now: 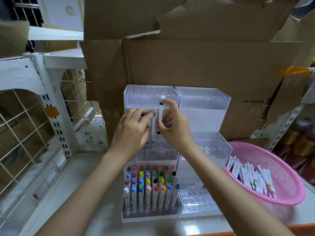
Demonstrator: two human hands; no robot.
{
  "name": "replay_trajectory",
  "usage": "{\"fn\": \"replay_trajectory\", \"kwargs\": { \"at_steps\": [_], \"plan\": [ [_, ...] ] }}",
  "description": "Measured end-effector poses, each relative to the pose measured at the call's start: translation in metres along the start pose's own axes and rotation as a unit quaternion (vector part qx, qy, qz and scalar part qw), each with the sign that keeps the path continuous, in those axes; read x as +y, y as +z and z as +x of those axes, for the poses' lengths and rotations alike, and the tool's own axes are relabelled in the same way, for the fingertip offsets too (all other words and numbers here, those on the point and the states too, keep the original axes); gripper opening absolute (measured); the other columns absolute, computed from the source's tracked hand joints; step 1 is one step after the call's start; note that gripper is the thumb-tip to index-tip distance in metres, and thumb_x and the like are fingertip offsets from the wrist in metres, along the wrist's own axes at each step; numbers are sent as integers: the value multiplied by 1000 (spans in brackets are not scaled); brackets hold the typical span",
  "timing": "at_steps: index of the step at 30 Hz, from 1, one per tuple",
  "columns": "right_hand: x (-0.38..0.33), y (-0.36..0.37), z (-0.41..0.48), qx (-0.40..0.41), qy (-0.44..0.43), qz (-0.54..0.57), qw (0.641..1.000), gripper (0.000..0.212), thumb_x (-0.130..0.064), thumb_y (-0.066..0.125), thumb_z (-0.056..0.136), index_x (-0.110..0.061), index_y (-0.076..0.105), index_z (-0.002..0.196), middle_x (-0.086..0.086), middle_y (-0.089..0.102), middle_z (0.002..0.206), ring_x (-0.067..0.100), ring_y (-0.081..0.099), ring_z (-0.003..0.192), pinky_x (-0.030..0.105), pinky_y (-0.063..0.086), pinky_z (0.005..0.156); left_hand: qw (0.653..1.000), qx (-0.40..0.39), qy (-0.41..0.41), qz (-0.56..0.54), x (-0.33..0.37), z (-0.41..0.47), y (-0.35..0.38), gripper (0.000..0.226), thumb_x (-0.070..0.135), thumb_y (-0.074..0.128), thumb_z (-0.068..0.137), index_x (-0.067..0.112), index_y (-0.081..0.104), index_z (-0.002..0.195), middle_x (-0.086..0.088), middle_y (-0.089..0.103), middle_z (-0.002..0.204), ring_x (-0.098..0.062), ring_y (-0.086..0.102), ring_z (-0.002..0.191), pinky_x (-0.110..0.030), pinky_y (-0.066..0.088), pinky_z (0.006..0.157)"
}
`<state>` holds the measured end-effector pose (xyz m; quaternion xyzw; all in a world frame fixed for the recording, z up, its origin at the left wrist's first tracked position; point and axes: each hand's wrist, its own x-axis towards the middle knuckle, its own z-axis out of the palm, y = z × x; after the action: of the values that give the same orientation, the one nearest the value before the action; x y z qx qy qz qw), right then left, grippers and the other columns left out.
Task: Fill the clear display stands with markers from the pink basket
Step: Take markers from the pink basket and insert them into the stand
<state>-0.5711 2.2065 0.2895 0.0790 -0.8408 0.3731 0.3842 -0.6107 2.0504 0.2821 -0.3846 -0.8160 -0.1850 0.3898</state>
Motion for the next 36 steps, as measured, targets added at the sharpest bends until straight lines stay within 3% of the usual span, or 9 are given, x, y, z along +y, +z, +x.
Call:
{"fn": "replay_trajectory", "kwargs": {
  "at_steps": [6, 17, 23, 36],
  "plan": [
    [2, 0, -2, -27, 6, -37, 999, 50, -6, 67, 84, -26, 44, 124, 0, 55, 78, 17, 61, 66, 40, 55, 66, 1000, -11, 4, -5, 0, 1, -3, 48, 12, 69, 80, 10, 58, 127, -8, 57, 110, -24, 48, 105, -41, 48, 86],
    [5, -1, -8, -23, -9, -74, 997, 33, -9, 65, 89, -13, 49, 116, 5, 57, 64, 24, 57, 54, 45, 52, 57, 1000, -17, 7, -22, -3, 1, -6, 49, 7, 68, 79, 12, 59, 127, -7, 56, 109, -23, 49, 105, -39, 48, 87],
    [3, -3, -10, 16, -17, -53, 998, 20, -6, 63, 90, -9, 54, 108, 3, 63, 85, 18, 64, 71, 38, 57, 65, 1000, -13, 0, -26, -1, 0, -5, 51, 4, 68, 78, 11, 59, 127, -8, 56, 109, -24, 49, 105, -39, 48, 87],
    [5, 0, -5, -5, -18, -70, 997, 22, -9, 71, 85, -7, 53, 96, 5, 55, 64, 25, 52, 56, 44, 51, 57, 999, -30, -17, -21, 3, 2, -8, 51, 3, 67, 77, 12, 58, 127, -9, 55, 109, -25, 49, 105, -42, 49, 88]
  ]
}}
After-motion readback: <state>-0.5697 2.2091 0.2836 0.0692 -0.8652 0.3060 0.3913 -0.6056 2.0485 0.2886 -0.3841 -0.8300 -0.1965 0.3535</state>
